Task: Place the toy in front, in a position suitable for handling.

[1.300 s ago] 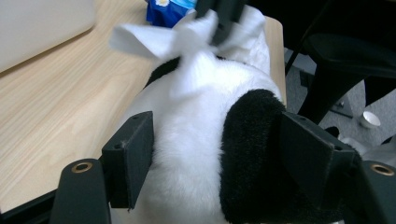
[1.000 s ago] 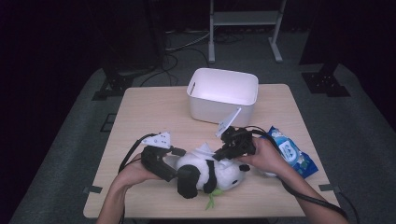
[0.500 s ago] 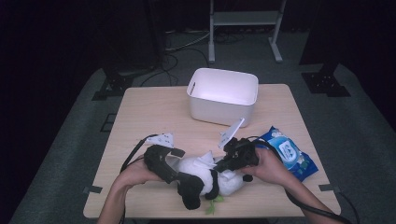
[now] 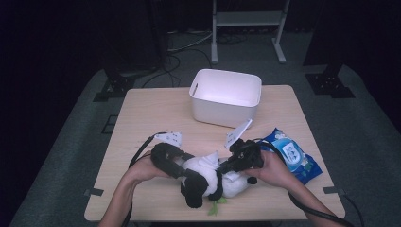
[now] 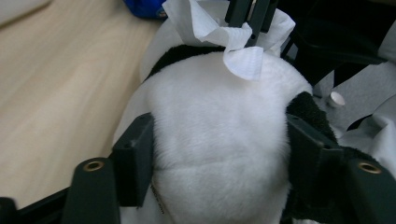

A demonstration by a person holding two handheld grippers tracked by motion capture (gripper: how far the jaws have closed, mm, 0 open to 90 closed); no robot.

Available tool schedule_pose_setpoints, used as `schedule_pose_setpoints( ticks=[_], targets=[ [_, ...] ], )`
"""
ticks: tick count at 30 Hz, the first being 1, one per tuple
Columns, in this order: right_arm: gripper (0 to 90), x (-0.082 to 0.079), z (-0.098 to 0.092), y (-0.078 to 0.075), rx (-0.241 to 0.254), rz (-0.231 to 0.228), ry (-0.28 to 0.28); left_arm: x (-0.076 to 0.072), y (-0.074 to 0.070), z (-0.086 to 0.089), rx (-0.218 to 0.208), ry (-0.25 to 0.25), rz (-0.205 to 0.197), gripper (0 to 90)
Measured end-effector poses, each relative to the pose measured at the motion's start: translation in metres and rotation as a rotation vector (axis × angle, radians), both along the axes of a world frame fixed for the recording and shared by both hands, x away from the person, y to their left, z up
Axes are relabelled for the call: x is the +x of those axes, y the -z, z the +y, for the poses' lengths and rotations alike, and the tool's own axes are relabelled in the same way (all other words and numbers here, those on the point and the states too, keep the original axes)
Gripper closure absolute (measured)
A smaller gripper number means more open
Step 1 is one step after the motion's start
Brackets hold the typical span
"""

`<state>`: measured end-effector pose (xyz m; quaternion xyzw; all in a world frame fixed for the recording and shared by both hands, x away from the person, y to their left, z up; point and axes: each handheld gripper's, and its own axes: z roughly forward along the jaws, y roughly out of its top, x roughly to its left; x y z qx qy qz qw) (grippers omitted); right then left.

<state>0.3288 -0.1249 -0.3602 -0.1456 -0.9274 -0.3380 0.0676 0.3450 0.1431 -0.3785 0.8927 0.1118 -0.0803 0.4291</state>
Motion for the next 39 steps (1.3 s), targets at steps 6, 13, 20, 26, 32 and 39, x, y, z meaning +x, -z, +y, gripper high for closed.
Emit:
schedule_pose_setpoints(
  ticks=[6, 13, 20, 26, 32, 39],
  targets=[
    [85.9, 0.011, 0.001, 0.000, 0.027, -0.015, 0.036, 0.012, -0.009, -0.004, 0.039, 0.006, -0.076, 44.3],
    [85.9, 0.023, 0.007, 0.002, 0.051, -0.018, 0.061, 0.020, -0.012, 0.008, 0.020, -0.018, -0.039, 46.3],
    [85.9, 0.012, 0.005, 0.004, 0.040, 0.007, 0.024, 0.019, -0.010, 0.024, -0.032, -0.062, 0.049, 32.4],
    [85.9, -0.002, 0.004, 0.006, 0.020, 0.026, -0.022, 0.018, -0.005, 0.025, -0.004, -0.102, 0.098, 16.8],
    [85.9, -0.011, 0.003, 0.008, 0.011, 0.022, -0.043, 0.017, 0.005, 0.021, 0.000, -0.098, 0.151, 8.4],
    [85.8, -0.011, 0.000, 0.010, 0.028, 0.032, -0.041, 0.017, 0.000, 0.032, -0.026, -0.100, 0.150, 14.6]
  ],
)
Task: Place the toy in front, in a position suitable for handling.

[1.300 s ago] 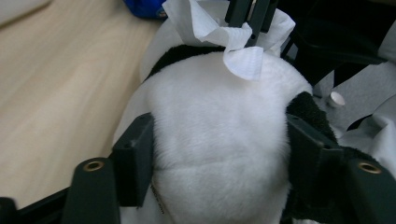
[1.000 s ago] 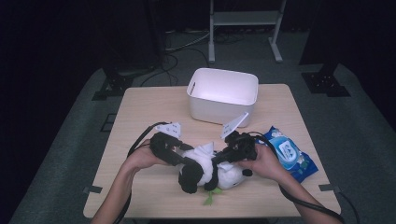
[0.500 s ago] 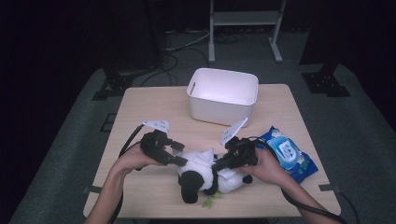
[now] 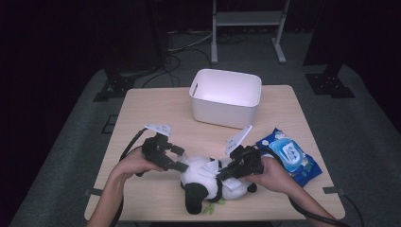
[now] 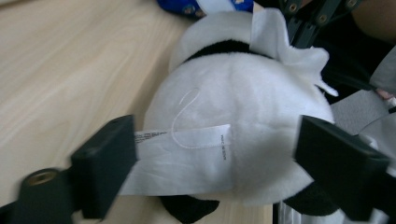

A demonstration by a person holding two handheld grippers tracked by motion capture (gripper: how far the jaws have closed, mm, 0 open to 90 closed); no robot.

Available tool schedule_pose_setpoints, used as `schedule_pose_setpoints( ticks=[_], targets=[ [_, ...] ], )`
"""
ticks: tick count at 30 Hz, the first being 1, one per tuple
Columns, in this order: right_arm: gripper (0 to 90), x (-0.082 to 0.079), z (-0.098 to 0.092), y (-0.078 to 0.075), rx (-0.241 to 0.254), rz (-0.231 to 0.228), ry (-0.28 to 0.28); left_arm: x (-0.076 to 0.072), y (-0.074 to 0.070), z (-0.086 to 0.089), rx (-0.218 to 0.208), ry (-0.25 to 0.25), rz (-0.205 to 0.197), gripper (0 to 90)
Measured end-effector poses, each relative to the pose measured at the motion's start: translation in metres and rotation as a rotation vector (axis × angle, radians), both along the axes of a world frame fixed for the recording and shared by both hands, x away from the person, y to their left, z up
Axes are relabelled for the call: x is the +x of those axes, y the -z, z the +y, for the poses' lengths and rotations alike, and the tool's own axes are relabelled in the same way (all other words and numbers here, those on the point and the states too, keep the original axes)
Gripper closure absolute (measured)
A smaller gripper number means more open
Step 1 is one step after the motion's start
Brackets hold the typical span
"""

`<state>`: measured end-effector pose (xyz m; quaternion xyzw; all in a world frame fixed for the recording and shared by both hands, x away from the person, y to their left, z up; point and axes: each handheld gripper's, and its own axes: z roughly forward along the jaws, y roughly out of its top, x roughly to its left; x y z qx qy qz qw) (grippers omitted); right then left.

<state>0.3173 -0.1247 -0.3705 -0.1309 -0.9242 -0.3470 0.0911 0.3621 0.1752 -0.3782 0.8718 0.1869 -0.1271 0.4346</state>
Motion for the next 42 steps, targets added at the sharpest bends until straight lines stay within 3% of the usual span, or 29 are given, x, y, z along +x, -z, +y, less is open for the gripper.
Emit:
schedule_pose_setpoints(
  ticks=[3, 7, 10, 14, 18, 20, 24, 27, 32, 36, 38, 42],
  targets=[
    [85.8, 0.000, 0.000, 0.000, 0.001, -0.002, -0.002, -0.005, -0.002, -0.007, 0.024, 0.031, -0.009, 14.7],
    [85.9, 0.000, 0.003, 0.001, -0.002, 0.001, -0.011, -0.007, 0.002, -0.021, 0.060, 0.074, 0.011, 13.6],
    [86.1, -0.004, 0.005, 0.004, -0.011, 0.003, -0.026, -0.007, 0.010, -0.029, 0.097, 0.069, 0.032, 2.5],
    [86.6, -0.007, 0.008, 0.008, -0.033, -0.016, -0.023, -0.007, 0.020, -0.037, 0.096, 0.097, 0.057, 0.8],
    [86.8, -0.007, 0.010, 0.010, -0.034, -0.024, -0.019, -0.004, 0.018, -0.036, 0.087, 0.128, 0.042, 5.7],
    [86.9, -0.007, 0.011, 0.010, -0.036, -0.053, 0.003, 0.000, 0.016, -0.035, 0.082, 0.145, 0.032, 10.0],
    [87.0, -0.004, 0.013, 0.010, -0.021, -0.086, 0.036, 0.007, 0.016, -0.033, 0.062, 0.154, 0.047, 13.0],
    [87.0, -0.001, 0.012, 0.011, -0.006, -0.087, 0.051, 0.009, 0.015, -0.032, 0.055, 0.150, 0.034, 13.7],
    [87.0, 0.004, 0.017, 0.012, 0.012, -0.128, 0.082, 0.013, 0.010, -0.031, 0.068, 0.133, -0.011, 13.6],
    [86.9, 0.007, 0.019, 0.013, 0.026, -0.117, 0.089, 0.013, 0.008, -0.030, 0.083, 0.133, -0.027, 13.7],
    [86.8, 0.009, 0.017, 0.011, 0.026, -0.082, 0.074, 0.006, 0.006, -0.032, 0.108, 0.129, -0.057, 13.8],
    [86.6, 0.011, 0.005, 0.002, 0.024, -0.092, 0.089, -0.002, 0.004, -0.033, 0.122, 0.120, -0.085, 14.6]
  ],
)
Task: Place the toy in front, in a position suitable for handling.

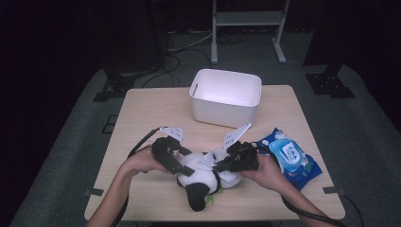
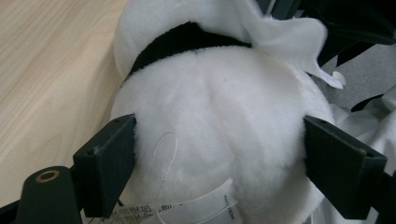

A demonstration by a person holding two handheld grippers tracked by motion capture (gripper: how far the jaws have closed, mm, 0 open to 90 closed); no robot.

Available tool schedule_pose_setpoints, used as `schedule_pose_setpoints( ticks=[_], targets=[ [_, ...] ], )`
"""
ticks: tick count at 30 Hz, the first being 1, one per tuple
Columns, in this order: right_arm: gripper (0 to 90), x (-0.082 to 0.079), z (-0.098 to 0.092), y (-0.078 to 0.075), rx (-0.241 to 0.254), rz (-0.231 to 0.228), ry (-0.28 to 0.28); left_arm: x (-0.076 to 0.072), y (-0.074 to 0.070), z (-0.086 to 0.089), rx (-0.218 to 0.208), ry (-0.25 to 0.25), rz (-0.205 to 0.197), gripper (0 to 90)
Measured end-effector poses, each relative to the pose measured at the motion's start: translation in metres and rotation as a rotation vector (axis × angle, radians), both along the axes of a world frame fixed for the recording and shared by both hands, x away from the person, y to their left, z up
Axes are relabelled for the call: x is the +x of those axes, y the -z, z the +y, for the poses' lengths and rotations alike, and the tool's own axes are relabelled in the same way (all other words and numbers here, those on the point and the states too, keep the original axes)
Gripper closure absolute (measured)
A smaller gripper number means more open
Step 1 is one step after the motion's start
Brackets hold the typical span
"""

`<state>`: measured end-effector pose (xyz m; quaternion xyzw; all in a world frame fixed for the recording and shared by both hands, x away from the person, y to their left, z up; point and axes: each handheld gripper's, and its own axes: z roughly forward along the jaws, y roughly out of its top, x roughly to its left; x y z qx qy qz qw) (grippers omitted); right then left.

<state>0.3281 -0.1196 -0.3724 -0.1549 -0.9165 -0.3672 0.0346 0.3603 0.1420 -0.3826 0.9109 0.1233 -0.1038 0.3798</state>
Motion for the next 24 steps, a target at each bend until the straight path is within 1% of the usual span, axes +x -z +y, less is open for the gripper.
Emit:
schedule_pose_setpoints(
  ticks=[1, 2, 4, 5, 6, 9, 10, 11, 12, 13, 14, 15, 16, 17, 18, 19, 20, 21, 23, 24],
  targets=[
    [86.6, 0.000, 0.000, 0.000, 0.000, 0.000, 0.000, 0.000, 0.000, 0.000, 0.000, 0.000, 0.000, 14.6],
    [86.6, 0.002, -0.006, -0.003, -0.007, -0.003, 0.024, -0.004, 0.000, -0.001, 0.000, 0.005, -0.014, 14.6],
    [86.6, 0.003, -0.009, -0.003, -0.010, -0.005, 0.026, -0.005, 0.000, -0.002, -0.003, 0.002, -0.021, 14.5],
    [86.5, 0.005, -0.011, -0.003, -0.012, 0.003, 0.034, -0.006, 0.000, -0.002, -0.002, 0.003, -0.027, 14.5],
    [86.6, 0.009, -0.014, -0.004, -0.010, -0.002, 0.037, -0.009, 0.000, -0.002, -0.009, -0.007, -0.033, 14.5],
    [86.5, 0.015, -0.020, -0.008, -0.010, -0.008, 0.061, -0.014, 0.001, -0.001, -0.014, -0.011, -0.052, 14.5],
    [86.4, 0.019, -0.022, -0.008, -0.011, -0.010, 0.071, -0.016, 0.001, -0.001, -0.018, -0.015, -0.053, 14.5],
    [86.4, 0.019, -0.022, -0.008, -0.011, -0.010, 0.071, -0.016, 0.001, -0.001, -0.018, -0.015, -0.053, 14.5],
    [86.3, 0.026, -0.027, -0.008, -0.015, -0.004, 0.098, -0.019, 0.001, -0.001, -0.014, -0.013, -0.069, 14.5],
    [86.3, 0.031, -0.029, -0.007, -0.020, -0.002, 0.112, -0.019, 0.001, -0.001, -0.014, -0.013, -0.069, 14.5],
    [86.3, 0.031, -0.029, -0.007, -0.020, -0.002, 0.112, -0.020, 0.000, -0.001, -0.008, -0.012, -0.075, 14.5],
    [86.2, 0.039, -0.033, -0.005, -0.023, 0.006, 0.130, -0.023, 0.000, -0.001, -0.004, -0.014, -0.083, 14.4],
    [86.2, 0.043, -0.035, -0.004, -0.027, 0.009, 0.144, -0.024, 0.000, -0.002, -0.006, -0.013, -0.088, 14.3],
    [86.2, 0.043, -0.035, -0.004, -0.027, 0.009, 0.144, -0.024, 0.000, -0.002, -0.006, -0.013, -0.088, 14.2],
    [86.1, 0.048, -0.038, -0.001, -0.031, 0.013, 0.159, -0.025, 0.000, -0.001, -0.006, -0.028, -0.082, 13.2],
    [86.2, 0.050, -0.039, 0.001, -0.026, 0.022, 0.157, -0.025, -0.001, -0.001, -0.006, -0.038, -0.076, 11.4],
    [86.2, 0.050, -0.038, 0.002, -0.028, 0.031, 0.157, -0.026, -0.001, 0.000, -0.002, -0.047, -0.073, 9.6],
    [86.2, 0.050, -0.038, 0.002, -0.028, 0.031, 0.157, -0.026, -0.001, 0.000, -0.002, -0.047, -0.073, 8.1],
    [86.2, 0.047, -0.039, 0.005, -0.034, 0.033, 0.151, -0.029, 0.001, 0.001, 0.015, -0.074, -0.063, 2.5],
    [86.3, 0.045, -0.040, 0.005, -0.034, 0.033, 0.149, -0.030, 0.001, 0.002, 0.016, -0.076, -0.060, 2.1]
  ],
)
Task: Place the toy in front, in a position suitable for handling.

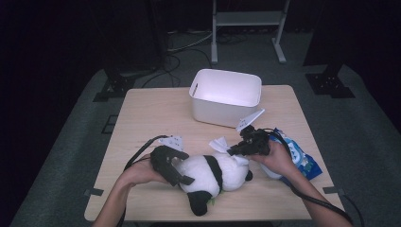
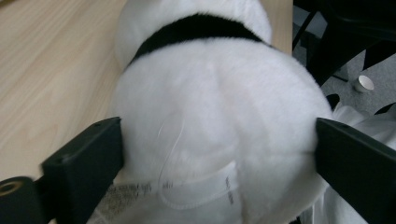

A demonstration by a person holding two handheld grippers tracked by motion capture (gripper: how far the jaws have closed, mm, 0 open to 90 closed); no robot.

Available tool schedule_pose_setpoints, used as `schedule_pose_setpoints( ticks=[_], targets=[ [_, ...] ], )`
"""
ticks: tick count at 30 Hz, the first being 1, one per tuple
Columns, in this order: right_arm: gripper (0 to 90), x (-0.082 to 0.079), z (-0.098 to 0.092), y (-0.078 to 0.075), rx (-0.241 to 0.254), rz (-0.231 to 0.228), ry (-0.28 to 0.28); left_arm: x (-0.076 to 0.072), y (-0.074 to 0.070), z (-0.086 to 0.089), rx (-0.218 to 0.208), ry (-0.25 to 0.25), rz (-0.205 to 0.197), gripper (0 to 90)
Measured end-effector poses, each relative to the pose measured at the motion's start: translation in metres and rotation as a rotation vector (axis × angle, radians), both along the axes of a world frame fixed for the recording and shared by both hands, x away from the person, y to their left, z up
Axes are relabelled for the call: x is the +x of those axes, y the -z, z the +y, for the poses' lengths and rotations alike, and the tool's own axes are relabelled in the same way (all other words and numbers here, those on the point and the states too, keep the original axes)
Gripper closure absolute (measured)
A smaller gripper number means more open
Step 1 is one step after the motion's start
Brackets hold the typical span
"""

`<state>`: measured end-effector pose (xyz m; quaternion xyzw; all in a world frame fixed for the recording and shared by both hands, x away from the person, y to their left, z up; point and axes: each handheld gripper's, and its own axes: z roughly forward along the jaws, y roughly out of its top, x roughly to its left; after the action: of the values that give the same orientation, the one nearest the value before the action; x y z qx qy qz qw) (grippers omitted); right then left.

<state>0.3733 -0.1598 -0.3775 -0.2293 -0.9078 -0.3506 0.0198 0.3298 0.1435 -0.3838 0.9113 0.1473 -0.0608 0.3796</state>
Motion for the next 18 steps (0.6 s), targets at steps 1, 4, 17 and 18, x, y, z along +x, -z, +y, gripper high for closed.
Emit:
schedule_pose_setpoints(
  ticks=[1, 4, 17, 18],
  targets=[
    [86.3, 0.000, 0.000, 0.000, 0.000, 0.000, 0.000, 0.000, 0.000, 0.000, 0.000, 0.000, 0.000, 2.1],
    [86.3, -0.007, -0.008, 0.002, 0.017, -0.001, 0.004, -0.005, 0.002, 0.001, 0.016, 0.005, 0.002, 2.0],
    [86.3, -0.035, -0.038, 0.010, 0.084, 0.003, 0.029, 0.021, 0.007, 0.000, 0.060, -0.039, -0.050, 5.4],
    [86.3, -0.037, -0.040, 0.011, 0.091, 0.003, 0.029, 0.028, 0.007, -0.001, 0.066, -0.044, -0.046, 5.5]
  ],
)
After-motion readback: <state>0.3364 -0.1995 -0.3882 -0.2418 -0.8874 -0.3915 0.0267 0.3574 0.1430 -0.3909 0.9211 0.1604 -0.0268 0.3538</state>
